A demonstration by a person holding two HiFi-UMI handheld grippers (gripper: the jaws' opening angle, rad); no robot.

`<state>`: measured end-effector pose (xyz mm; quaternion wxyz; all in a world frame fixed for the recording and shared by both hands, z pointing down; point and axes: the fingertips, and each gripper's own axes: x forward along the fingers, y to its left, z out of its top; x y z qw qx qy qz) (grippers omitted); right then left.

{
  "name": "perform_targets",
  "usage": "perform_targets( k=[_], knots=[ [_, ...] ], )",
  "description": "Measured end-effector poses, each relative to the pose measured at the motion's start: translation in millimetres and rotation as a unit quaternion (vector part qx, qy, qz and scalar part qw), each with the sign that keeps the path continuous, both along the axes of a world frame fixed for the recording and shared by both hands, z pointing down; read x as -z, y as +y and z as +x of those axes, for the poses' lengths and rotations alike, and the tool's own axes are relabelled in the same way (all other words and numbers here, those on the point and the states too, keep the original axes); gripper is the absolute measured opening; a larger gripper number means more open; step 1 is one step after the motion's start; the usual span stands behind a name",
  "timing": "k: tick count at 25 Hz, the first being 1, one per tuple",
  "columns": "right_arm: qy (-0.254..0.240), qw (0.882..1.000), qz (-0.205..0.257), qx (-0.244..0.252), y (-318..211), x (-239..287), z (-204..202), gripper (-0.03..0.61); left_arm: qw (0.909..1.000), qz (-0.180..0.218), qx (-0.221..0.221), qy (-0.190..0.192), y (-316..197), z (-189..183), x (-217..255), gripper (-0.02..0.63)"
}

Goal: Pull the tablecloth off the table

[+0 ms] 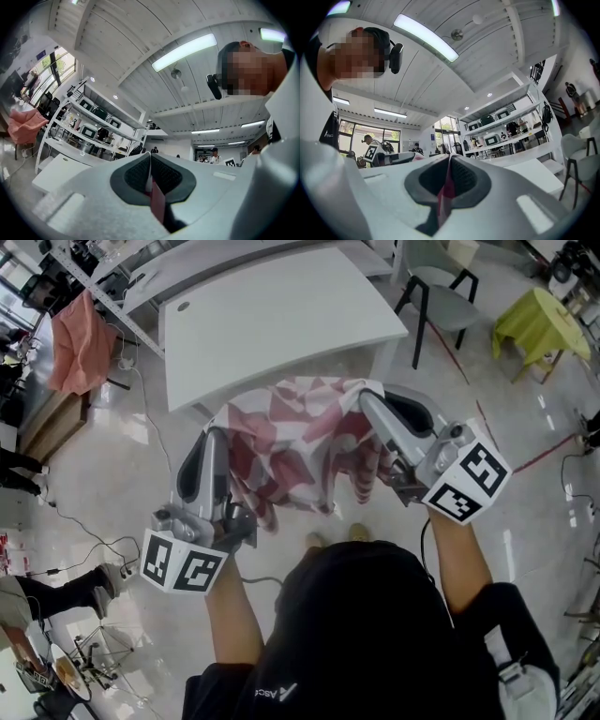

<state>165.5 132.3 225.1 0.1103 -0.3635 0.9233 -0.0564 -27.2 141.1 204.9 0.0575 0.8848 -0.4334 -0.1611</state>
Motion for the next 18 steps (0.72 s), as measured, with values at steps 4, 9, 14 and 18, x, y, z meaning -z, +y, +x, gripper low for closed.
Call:
perform_targets(
  k=[4,9,14,18],
  knots=[
    [0.002,1.000,-0.003,0.002,-0.4,1.3,-1.2,0.003,1.0000,-0.003,-0.001,-0.001,-0.7,-0.5,1.9,0.011],
    [0.002,1.000,-0.004,0.005,4.4,-3.4,5.4,0.003,1.0000,-0.003,-0.002,-0.004,5.0,7.7,-0.4,0.011],
    [0.001,1.000,-0.003,0.008,4.8,-1.1,5.0,0.003,1.0000,-0.002,-0.002,-0.005,6.1,8.2,3.1,0.011],
    [0.001,1.000,-0.003,0.010,5.9,-1.5,6.5,0.003,1.0000,-0.001,-0.002,-0.006,8.1,10.5,3.9,0.011]
  ],
)
